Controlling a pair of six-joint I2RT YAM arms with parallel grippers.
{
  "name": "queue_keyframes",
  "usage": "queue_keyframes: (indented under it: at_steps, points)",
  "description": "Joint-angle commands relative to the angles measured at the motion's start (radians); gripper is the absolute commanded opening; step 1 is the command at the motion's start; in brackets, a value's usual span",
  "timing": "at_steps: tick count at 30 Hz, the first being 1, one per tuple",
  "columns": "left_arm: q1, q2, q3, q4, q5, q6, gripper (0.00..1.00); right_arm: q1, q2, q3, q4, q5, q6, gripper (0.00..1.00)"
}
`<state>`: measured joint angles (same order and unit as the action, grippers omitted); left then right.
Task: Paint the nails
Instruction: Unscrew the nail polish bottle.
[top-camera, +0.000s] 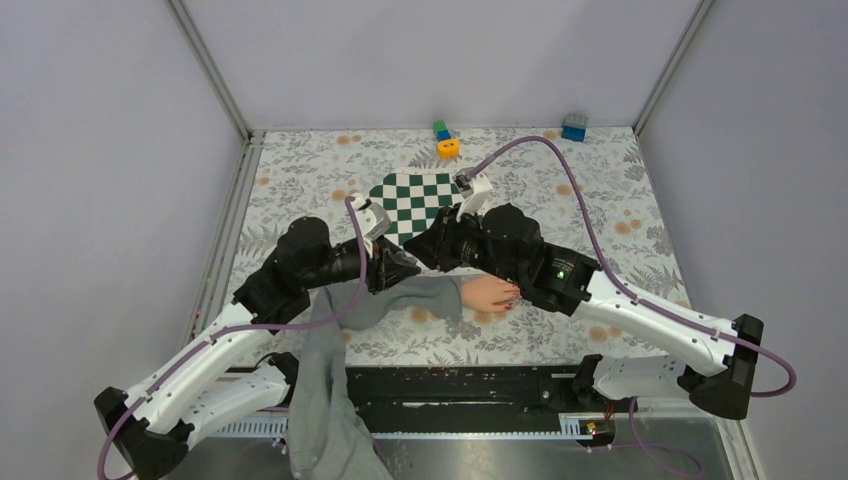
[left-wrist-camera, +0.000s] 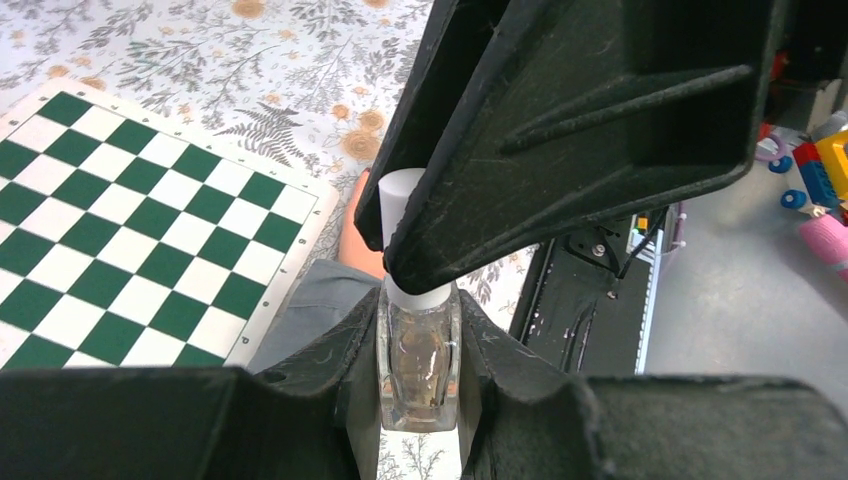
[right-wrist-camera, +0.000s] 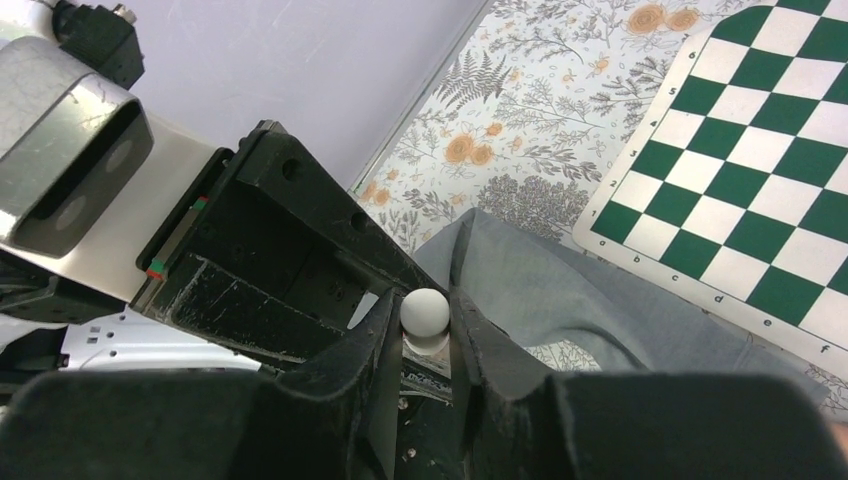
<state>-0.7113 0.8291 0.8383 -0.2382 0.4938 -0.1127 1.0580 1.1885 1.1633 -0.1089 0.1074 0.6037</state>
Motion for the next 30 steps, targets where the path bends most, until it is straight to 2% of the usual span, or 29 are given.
queue_keyframes:
  at_steps: [1, 4, 16, 25, 30]
  points:
    - [-0.003, 0.014, 0.039, 0.085, 0.146, -0.007, 0.0, -0.023, -0.042, -0.025, 0.081, -0.065, -0.017, 0.0]
    - [0.004, 0.023, 0.034, 0.117, 0.222, -0.033, 0.0, -0.029, -0.057, -0.042, 0.098, -0.103, -0.037, 0.0]
    - [0.019, 0.027, -0.009, 0.334, 0.557, -0.163, 0.0, -0.04, -0.137, -0.137, 0.302, -0.448, -0.114, 0.0]
    - [0.019, 0.026, -0.024, 0.419, 0.67, -0.22, 0.0, -0.039, -0.168, -0.163, 0.41, -0.664, -0.143, 0.0]
    - [0.017, 0.036, -0.036, 0.488, 0.721, -0.273, 0.0, -0.039, -0.175, -0.17, 0.445, -0.719, -0.138, 0.0]
